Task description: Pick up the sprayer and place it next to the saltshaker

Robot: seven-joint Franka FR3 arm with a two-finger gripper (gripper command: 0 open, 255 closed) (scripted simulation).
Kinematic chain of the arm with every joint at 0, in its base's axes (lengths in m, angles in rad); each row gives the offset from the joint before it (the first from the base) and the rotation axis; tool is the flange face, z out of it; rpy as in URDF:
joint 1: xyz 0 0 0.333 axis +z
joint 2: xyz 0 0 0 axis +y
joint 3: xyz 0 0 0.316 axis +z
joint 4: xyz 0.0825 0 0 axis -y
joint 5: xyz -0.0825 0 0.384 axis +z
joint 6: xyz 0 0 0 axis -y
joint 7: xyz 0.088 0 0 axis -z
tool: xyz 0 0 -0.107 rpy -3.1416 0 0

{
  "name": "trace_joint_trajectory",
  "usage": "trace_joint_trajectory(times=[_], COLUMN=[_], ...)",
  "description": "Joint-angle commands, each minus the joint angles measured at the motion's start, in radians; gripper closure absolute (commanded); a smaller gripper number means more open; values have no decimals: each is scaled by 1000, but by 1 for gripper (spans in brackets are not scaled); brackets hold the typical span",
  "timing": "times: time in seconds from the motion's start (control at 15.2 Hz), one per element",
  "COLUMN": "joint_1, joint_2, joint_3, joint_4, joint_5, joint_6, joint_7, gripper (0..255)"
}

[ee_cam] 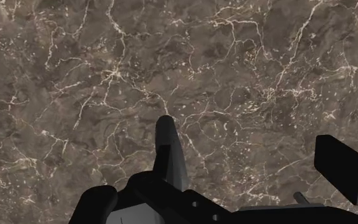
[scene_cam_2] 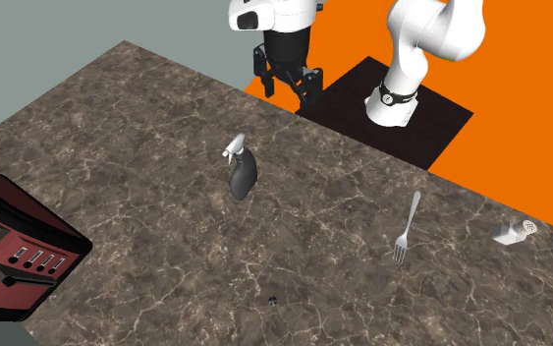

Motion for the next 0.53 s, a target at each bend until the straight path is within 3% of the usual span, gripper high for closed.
trace_joint_trajectory(times=[0.0,0.46], joint_1=[-6,-27], joint_2=[70,308], joint_3=[-12,-33], joint_4=[50,249], joint_5=[5,35], joint_6=[21,63], joint_7=[-17,-59], gripper=[0,0])
